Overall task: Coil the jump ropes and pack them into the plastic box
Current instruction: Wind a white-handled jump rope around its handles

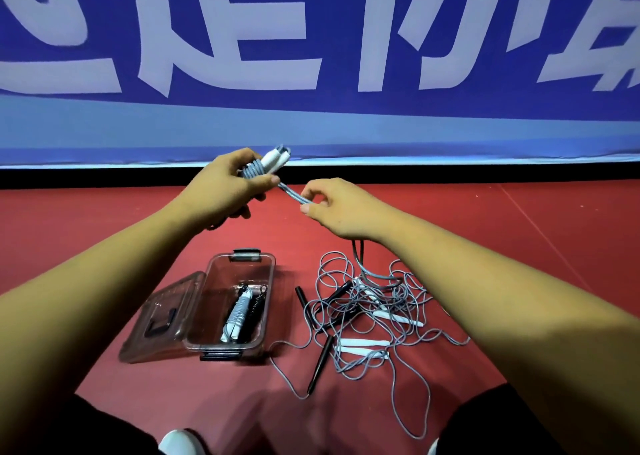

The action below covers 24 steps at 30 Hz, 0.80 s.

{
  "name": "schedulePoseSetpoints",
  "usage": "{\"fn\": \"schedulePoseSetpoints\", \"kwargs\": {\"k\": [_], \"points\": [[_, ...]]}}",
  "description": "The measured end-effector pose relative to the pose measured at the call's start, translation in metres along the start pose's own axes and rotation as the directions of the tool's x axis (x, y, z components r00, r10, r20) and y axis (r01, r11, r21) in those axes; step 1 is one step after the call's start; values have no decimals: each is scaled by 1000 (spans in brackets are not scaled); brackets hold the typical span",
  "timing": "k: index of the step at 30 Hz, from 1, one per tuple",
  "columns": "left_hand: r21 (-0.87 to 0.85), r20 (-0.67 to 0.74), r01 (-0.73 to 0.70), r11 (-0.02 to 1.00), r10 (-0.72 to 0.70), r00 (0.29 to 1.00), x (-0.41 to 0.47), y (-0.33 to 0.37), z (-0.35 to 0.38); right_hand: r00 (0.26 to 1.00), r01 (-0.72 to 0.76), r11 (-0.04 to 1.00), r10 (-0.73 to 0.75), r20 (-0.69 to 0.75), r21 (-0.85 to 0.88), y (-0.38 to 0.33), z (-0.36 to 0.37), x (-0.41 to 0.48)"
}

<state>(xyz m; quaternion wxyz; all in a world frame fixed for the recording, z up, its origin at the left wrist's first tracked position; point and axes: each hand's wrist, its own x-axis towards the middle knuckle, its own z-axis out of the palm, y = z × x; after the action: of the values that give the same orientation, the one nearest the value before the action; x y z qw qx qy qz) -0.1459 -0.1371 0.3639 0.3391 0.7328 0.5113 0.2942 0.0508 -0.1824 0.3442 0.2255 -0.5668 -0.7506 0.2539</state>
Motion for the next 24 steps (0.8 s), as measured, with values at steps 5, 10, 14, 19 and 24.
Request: {"fn": "schedulePoseSetpoints", "kwargs": {"k": [5, 10, 14, 19, 24], "points": [[415, -12, -37, 909, 46, 999, 8, -20, 1, 988, -22, 992, 40, 148, -121, -4, 3, -5], [744, -20, -3, 668, 27, 999, 1, -21, 17, 985, 168, 956, -153, 82, -239, -22, -1, 0], [777, 142, -132, 615, 32, 989, -8, -8, 30, 982, 159, 967, -175, -65, -201, -16, -12, 3], [680, 332, -295, 671, 76, 940, -15, 4, 36, 982, 92, 993, -102, -157, -69, -1, -20, 1], [254, 419, -266, 930, 142, 897, -21, 9, 33, 988, 40, 987, -15, -155, 156, 13, -21, 1]]}}
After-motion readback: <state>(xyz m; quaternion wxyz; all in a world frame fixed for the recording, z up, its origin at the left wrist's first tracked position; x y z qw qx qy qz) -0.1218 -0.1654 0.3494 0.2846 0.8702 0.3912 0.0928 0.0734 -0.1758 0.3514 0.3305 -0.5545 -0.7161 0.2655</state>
